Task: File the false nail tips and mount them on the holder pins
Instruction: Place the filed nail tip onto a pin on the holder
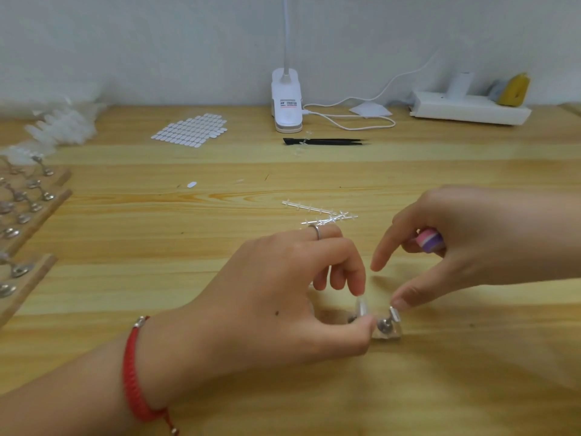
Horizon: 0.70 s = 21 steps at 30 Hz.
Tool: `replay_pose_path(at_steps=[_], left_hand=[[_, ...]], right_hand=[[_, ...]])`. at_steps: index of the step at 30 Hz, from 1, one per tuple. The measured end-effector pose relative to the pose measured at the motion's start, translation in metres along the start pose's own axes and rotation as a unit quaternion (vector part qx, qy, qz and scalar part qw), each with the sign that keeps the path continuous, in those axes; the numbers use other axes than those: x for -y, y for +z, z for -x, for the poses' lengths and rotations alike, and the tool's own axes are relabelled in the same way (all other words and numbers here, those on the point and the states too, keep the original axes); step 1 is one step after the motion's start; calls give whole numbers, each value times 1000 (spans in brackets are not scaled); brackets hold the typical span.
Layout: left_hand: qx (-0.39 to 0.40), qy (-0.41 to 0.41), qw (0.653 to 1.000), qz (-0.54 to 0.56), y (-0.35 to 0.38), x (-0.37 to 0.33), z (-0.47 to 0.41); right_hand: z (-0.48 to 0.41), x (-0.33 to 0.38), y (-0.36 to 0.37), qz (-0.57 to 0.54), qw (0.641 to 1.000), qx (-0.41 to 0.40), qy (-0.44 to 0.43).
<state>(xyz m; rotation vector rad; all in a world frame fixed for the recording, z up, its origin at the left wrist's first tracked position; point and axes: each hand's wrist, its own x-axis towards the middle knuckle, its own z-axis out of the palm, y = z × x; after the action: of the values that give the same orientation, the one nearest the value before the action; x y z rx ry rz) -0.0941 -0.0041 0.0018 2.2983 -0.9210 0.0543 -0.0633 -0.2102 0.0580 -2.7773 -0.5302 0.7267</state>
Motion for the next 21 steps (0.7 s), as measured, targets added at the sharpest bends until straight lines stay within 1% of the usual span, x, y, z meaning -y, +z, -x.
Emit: replay_pose_path(at_steps=[12, 21], left_hand=[[3, -8, 1000, -7, 1, -1, 0], [18, -9, 998, -60, -2, -4, 1]], right_hand=[[0, 0, 1, -8, 1000, 0, -1], [-2, -1, 1, 2, 1000, 2, -9]])
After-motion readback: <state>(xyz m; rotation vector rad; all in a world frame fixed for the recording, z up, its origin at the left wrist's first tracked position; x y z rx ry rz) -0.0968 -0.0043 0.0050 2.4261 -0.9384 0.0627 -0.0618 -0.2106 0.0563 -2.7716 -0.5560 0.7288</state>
